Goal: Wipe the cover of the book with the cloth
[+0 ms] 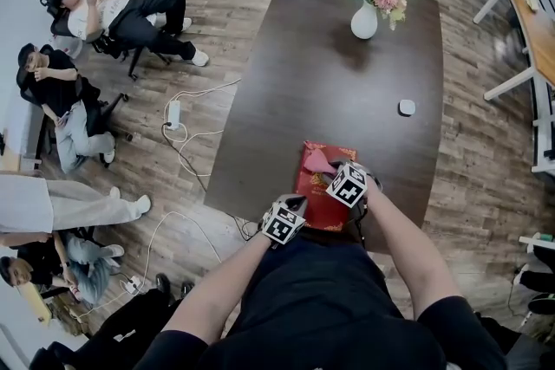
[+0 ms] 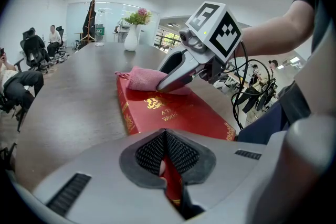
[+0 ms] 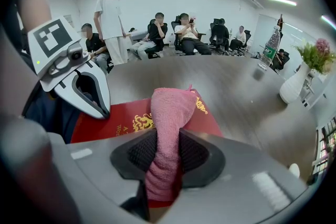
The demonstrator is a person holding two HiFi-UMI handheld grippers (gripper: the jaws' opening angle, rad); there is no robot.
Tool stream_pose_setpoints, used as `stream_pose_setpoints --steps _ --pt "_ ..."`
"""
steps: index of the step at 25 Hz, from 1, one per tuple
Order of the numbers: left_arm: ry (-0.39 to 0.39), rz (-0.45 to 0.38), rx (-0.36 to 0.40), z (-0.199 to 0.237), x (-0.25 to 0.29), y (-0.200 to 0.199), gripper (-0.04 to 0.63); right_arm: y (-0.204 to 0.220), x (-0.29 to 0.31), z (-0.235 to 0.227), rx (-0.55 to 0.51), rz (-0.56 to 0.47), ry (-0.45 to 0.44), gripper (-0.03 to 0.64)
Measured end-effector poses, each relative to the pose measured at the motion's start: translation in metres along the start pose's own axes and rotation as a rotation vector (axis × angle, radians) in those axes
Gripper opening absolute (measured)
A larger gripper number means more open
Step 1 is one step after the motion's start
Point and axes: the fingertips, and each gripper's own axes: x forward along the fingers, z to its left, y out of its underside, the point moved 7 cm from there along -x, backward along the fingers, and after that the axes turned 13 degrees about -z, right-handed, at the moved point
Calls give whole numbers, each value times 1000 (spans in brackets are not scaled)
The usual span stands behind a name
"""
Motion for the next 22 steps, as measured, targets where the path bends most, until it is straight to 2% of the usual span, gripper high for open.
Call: stream_pose_setpoints --steps 5,11,15,22 --pt "-10 19 -2 0 -2 0 -5 5 -4 -2 1 4 3 121" --pt "-11 -11 10 2 3 1 -5 8 -10 -5 7 9 10 121" --pt "-15 10 3 0 0 0 -5 12 -15 -6 8 11 14 121" --pt "-18 -26 14 1 3 2 -5 19 -20 -7 16 11 17 120"
